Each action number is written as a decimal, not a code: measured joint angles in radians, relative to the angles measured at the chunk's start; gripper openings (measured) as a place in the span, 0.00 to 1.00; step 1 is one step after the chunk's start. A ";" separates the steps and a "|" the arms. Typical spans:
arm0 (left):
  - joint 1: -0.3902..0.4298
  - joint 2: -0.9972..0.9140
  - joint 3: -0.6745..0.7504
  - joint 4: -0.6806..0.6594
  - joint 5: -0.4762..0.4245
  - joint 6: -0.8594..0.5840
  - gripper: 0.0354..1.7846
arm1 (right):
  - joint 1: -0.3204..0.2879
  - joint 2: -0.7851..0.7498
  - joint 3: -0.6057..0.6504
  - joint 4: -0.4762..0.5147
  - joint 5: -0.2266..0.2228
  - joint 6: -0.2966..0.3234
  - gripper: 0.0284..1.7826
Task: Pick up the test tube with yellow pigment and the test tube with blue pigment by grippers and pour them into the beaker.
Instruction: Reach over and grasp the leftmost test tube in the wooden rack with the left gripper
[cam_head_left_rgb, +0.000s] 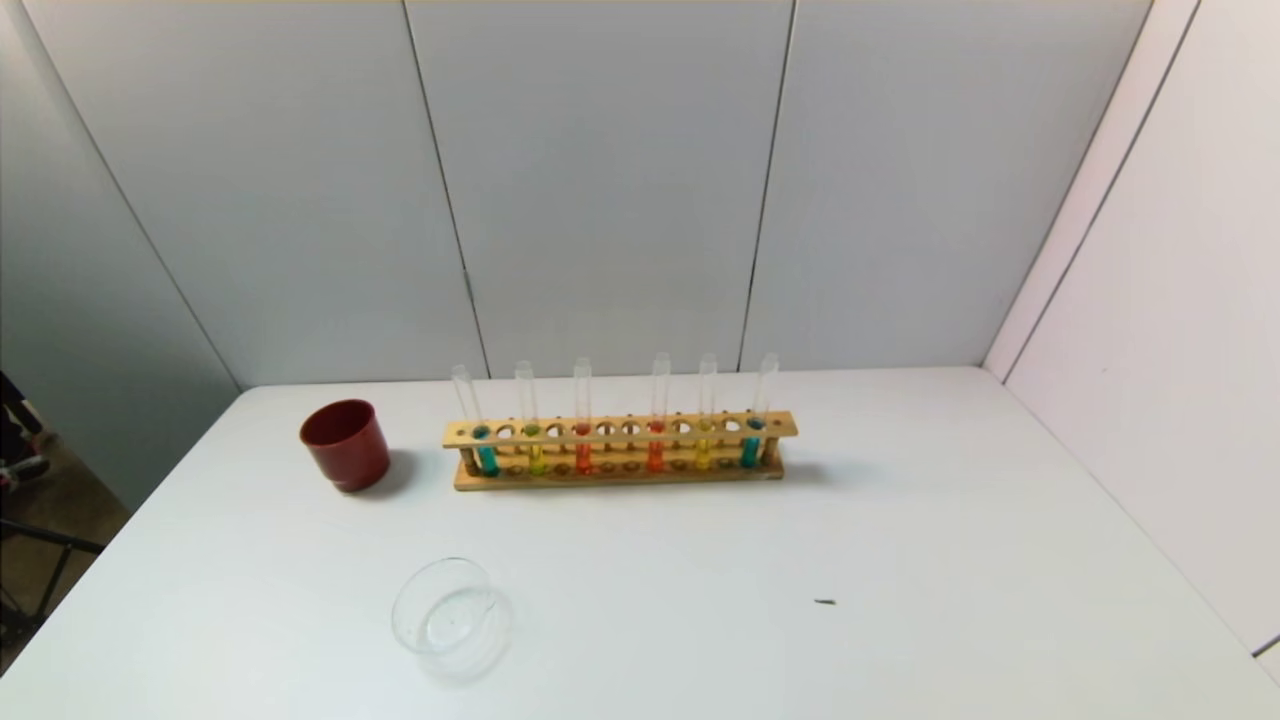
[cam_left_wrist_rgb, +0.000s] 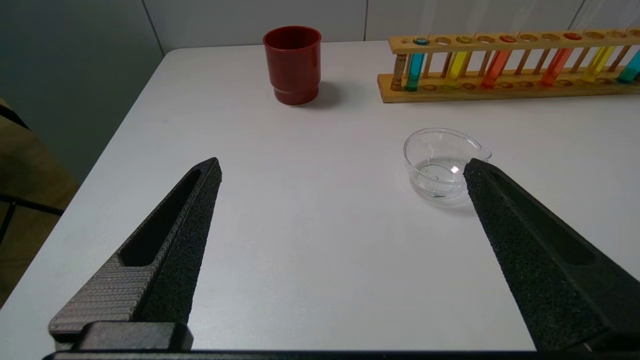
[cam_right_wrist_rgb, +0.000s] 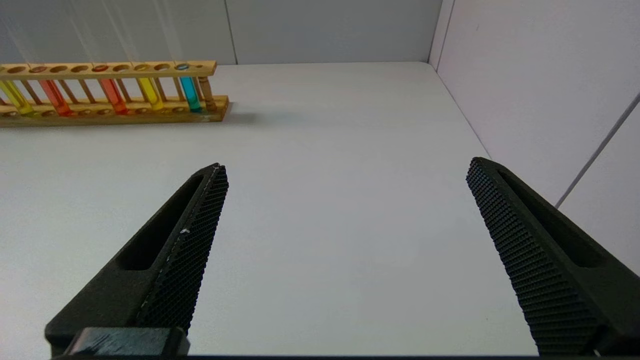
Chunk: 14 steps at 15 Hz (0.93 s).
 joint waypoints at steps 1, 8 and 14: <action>0.000 0.000 0.000 0.000 0.000 0.000 0.96 | 0.000 0.000 0.000 0.000 0.000 0.000 0.98; 0.000 0.000 0.000 0.000 0.000 0.000 0.96 | 0.000 0.000 0.000 0.000 0.000 0.000 0.98; 0.000 0.000 0.000 0.001 0.003 0.003 0.96 | 0.000 0.000 0.000 0.000 0.000 0.000 0.98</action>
